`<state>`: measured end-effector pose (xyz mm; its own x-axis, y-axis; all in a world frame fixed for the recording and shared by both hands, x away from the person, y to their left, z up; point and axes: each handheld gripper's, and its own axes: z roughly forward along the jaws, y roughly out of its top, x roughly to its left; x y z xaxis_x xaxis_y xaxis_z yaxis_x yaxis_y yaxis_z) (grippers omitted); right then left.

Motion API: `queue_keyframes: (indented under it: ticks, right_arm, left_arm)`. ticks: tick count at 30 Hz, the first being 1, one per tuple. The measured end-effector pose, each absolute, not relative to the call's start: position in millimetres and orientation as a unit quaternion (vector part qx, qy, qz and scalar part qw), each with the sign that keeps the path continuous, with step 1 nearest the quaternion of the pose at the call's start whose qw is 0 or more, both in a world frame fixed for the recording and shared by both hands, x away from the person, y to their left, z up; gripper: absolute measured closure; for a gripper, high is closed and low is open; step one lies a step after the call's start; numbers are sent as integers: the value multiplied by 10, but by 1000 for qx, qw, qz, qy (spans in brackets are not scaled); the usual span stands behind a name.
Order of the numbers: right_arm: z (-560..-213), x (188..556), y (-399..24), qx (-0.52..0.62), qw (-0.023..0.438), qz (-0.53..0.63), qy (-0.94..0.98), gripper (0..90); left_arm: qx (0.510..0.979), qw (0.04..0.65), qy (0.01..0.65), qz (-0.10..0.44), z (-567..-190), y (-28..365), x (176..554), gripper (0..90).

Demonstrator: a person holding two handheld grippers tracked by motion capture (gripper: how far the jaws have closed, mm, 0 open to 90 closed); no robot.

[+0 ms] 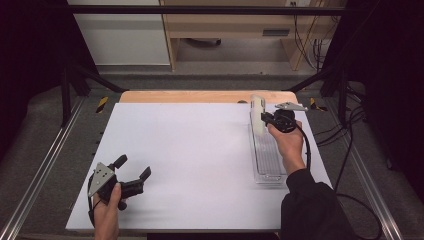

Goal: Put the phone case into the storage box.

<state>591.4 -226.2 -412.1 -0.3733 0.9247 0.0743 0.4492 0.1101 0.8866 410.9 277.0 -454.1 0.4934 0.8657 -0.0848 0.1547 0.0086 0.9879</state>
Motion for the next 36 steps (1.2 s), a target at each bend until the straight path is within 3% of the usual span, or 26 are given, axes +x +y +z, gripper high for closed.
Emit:
queue_keyframes:
  ticks: [36]
  right_arm:
    - [-4113, 5914, -2242, 505, 249, 439, 700, 812]
  left_arm:
    - [635, 587, 400, 302, -4537, 2762, 4106, 14]
